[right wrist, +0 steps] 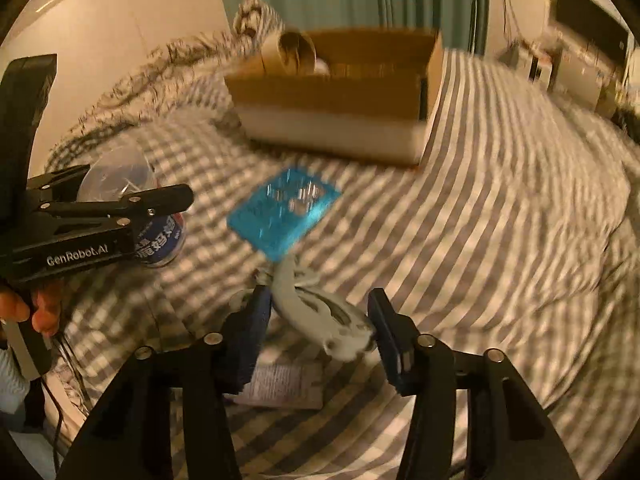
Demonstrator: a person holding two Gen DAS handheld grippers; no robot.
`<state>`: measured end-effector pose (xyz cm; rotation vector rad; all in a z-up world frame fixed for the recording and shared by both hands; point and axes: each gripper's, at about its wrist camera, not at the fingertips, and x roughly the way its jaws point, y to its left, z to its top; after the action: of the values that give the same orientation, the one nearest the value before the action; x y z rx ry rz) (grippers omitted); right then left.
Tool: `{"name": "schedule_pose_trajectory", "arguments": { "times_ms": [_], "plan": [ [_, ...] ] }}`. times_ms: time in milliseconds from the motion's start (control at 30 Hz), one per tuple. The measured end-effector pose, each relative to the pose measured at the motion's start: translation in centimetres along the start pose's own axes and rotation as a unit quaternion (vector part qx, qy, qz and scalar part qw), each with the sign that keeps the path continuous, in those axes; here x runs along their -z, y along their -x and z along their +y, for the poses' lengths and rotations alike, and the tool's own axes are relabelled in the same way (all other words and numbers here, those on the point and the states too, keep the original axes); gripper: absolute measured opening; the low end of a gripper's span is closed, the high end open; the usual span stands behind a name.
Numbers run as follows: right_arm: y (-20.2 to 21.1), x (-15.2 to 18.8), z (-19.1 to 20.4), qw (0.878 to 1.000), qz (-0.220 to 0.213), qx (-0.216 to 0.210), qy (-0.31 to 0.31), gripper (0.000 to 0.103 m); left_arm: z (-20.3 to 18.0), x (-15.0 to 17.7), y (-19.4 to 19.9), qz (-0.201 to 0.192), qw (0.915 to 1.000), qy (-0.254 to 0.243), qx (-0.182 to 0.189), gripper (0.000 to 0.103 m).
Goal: Organize objects
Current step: 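Place the swab container in the box with the left gripper while the right drops the grey clip in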
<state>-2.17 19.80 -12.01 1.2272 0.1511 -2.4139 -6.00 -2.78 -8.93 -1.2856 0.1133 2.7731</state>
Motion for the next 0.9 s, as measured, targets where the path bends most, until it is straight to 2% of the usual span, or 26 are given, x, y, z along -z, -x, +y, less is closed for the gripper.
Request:
{"name": "schedule_pose_trajectory", "arguments": {
  "times_ms": [67, 100, 133, 167, 333, 500, 667, 767, 900],
  "plan": [
    [0.8, -1.3, 0.0, 1.000, -0.013, 0.014, 0.011, 0.044, 0.7, -1.1, 1.0, -0.011, 0.9999, 0.013, 0.001, 0.067],
    [1.1, -1.8, 0.1, 1.000, -0.017, 0.014, 0.013, 0.025, 1.1, -1.7, 1.5, -0.019, 0.9996, 0.021, 0.005, 0.067],
    [1.3, -2.4, 0.1, 1.000, -0.021, 0.011, 0.016, 0.011, 1.5, -2.3, 2.0, -0.027, 0.9992, 0.027, 0.008, 0.067],
    [1.6, -2.8, -0.1, 1.000, -0.026, 0.000, 0.016, 0.010, 1.7, -2.8, 2.3, -0.032, 0.9989, 0.031, 0.012, 0.067],
    [1.8, -5.8, -0.2, 0.999, -0.038, 0.011, 0.033, 0.009, 1.7, -6.0, 3.1, -0.054, 0.9980, 0.027, 0.018, 0.067],
    [4.3, -10.8, -0.8, 0.995, -0.089, 0.004, 0.039, 0.009, 1.7, -10.6, 3.5, -0.078, 0.9956, 0.029, 0.042, 0.067],
    [7.2, -17.5, -2.3, 0.988, -0.152, -0.005, 0.025, 0.009, 1.2, -15.3, 3.0, -0.105, 0.9935, 0.021, 0.039, 0.067],
    [6.6, -20.8, -3.2, 0.987, -0.157, -0.016, 0.016, 0.009, 0.8, -17.7, 1.2, -0.106, 0.9933, 0.019, 0.041, 0.067],
    [2.6, -23.4, -4.4, 0.991, -0.131, -0.026, -0.001, 0.009, 0.1, -19.3, -2.5, -0.094, 0.9950, 0.007, 0.034, 0.067]
  ]
}}
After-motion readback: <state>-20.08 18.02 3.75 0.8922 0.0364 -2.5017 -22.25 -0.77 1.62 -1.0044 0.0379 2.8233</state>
